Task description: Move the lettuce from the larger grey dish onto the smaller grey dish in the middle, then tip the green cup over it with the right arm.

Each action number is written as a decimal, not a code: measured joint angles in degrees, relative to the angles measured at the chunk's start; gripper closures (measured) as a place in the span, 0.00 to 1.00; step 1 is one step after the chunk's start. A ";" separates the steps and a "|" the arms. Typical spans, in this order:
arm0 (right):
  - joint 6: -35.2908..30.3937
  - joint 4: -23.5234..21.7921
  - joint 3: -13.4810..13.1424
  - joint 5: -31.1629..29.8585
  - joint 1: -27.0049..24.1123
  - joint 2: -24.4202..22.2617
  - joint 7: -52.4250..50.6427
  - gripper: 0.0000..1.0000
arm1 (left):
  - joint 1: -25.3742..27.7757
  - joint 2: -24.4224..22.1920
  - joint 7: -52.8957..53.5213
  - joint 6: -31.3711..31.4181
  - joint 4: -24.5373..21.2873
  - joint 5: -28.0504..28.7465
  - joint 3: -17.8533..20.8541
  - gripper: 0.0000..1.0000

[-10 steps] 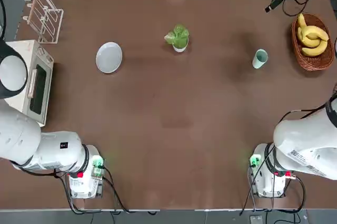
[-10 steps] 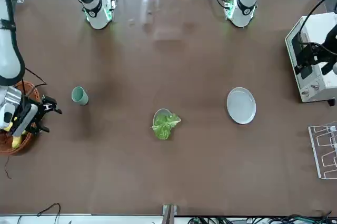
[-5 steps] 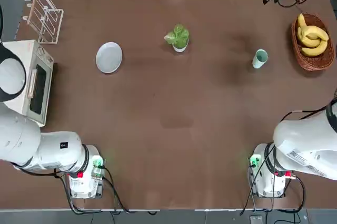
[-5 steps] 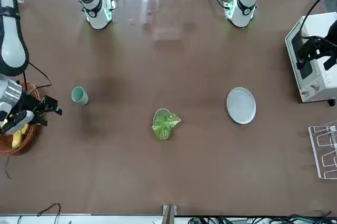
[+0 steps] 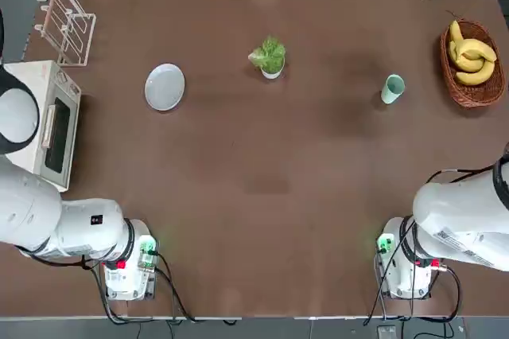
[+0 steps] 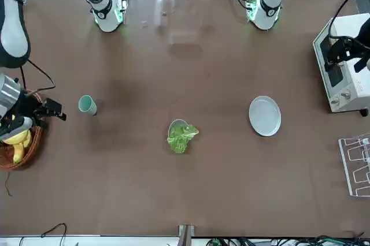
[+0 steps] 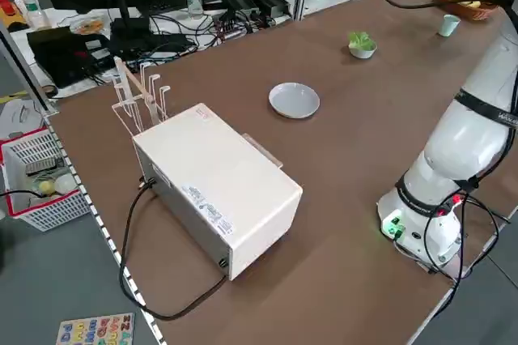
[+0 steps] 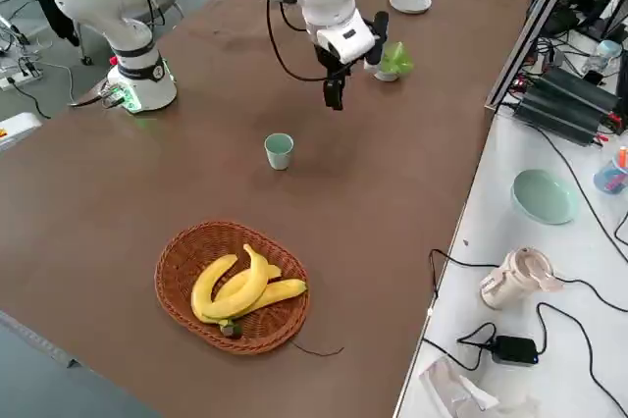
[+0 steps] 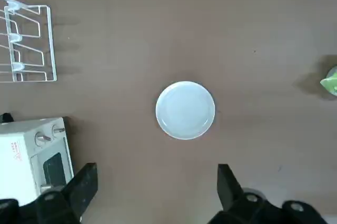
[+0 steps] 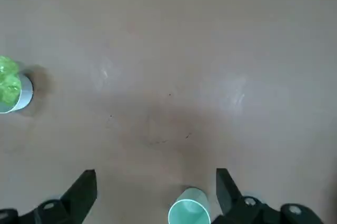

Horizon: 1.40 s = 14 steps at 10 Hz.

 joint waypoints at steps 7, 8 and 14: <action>-17.25 11.78 -18.42 -7.43 27.08 -4.63 17.96 0.00 | 0.23 0.10 0.17 -0.40 -0.19 0.00 0.68 0.00; -18.31 11.83 -20.46 -8.12 29.04 -4.96 19.00 0.00 | 0.23 0.10 0.17 -0.40 -0.18 0.00 0.69 0.00; -24.80 11.72 -26.24 -13.36 31.77 -8.90 21.32 0.00 | 0.23 0.10 0.17 -0.40 -0.19 0.00 0.71 0.00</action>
